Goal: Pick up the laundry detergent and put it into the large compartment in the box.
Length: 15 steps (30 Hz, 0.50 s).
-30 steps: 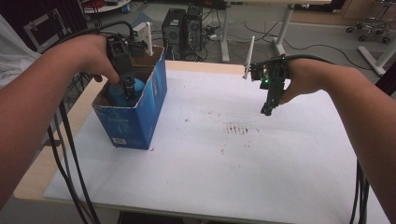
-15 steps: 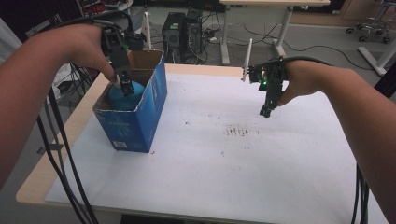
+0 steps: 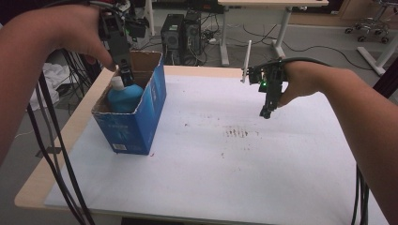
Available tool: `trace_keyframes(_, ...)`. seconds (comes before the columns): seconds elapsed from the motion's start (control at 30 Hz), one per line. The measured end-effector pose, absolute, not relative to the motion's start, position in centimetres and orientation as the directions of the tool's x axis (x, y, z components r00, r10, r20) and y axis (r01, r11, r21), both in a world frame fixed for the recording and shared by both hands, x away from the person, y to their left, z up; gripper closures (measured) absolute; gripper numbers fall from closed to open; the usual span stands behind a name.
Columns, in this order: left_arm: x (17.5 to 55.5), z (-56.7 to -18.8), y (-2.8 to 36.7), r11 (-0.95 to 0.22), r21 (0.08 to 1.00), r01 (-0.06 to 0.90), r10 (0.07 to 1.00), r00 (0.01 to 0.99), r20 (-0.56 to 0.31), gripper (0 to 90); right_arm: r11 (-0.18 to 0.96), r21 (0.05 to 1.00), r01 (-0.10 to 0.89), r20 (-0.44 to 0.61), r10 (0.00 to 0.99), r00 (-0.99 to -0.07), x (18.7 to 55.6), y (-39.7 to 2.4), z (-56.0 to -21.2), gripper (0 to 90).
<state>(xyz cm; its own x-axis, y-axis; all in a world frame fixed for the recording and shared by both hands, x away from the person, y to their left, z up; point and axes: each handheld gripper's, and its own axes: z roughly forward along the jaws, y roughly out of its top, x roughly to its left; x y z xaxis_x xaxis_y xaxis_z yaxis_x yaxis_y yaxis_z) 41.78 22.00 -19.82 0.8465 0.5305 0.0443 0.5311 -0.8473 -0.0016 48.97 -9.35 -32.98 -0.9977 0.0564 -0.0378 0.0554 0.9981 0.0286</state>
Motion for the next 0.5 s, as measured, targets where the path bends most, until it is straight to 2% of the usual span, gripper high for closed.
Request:
trace_keyframes(0.17,40.9,-18.4,20.0,-0.886,0.018,0.463,0.463,0.884,0.067,4.9,0.998,0.037,0.046,-0.036,0.047,-0.998,49.0,-9.3,-32.9,2.1)
trace_keyframes(0.27,40.7,-18.1,19.2,-0.901,0.023,0.433,0.434,0.899,0.060,4.3,0.998,0.033,0.045,-0.035,0.046,-0.998,48.9,-9.3,-32.9,2.1)
trace_keyframes(0.5,39.2,-18.2,15.3,-0.962,0.020,0.271,0.272,0.962,0.021,1.6,0.998,0.035,0.051,-0.036,0.052,-0.998,48.9,-9.6,-32.6,2.1)
